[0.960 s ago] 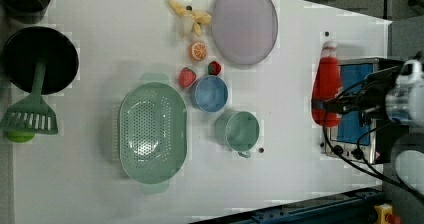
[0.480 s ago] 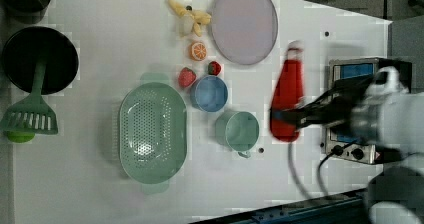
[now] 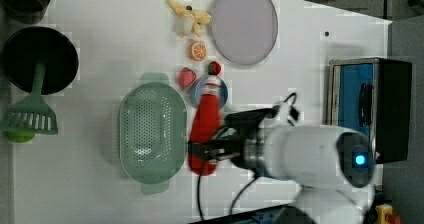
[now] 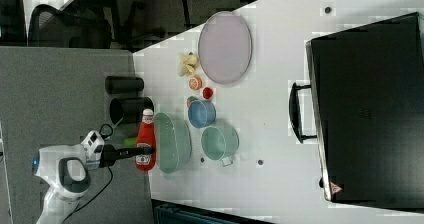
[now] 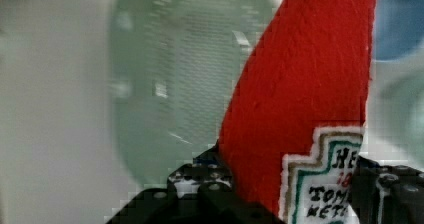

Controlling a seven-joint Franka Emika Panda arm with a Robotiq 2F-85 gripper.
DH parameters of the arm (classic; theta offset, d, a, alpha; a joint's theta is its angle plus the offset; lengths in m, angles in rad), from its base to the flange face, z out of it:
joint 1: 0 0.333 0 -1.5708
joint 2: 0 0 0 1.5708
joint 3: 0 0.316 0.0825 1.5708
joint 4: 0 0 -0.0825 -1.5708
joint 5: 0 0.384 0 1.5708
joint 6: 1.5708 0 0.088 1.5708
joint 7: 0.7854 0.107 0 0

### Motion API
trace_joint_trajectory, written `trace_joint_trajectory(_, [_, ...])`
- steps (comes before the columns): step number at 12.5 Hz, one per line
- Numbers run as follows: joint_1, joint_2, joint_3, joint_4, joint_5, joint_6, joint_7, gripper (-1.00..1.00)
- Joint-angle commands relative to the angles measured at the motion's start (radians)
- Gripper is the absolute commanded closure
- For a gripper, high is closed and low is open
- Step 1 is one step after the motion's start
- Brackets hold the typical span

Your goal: Pick Ketchup from the table and place it in strainer.

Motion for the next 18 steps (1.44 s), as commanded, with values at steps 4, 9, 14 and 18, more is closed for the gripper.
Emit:
trace_joint_trajectory(4, [0.054,0.216,0.027,0.009,-0.098,0.211,0.322,-0.25])
trace_joint_trajectory(9, [0.068,0.338,-0.001,0.001,-0.176,0.389,0.377,-0.95])
trace_joint_trajectory(14, [-0.011,0.095,0.000,0.006,-0.143,0.230,0.453,-1.00])
trace_joint_trajectory(18, [-0.127,-0.137,-0.033,0.061,0.103,-0.118,0.397,-1.00])
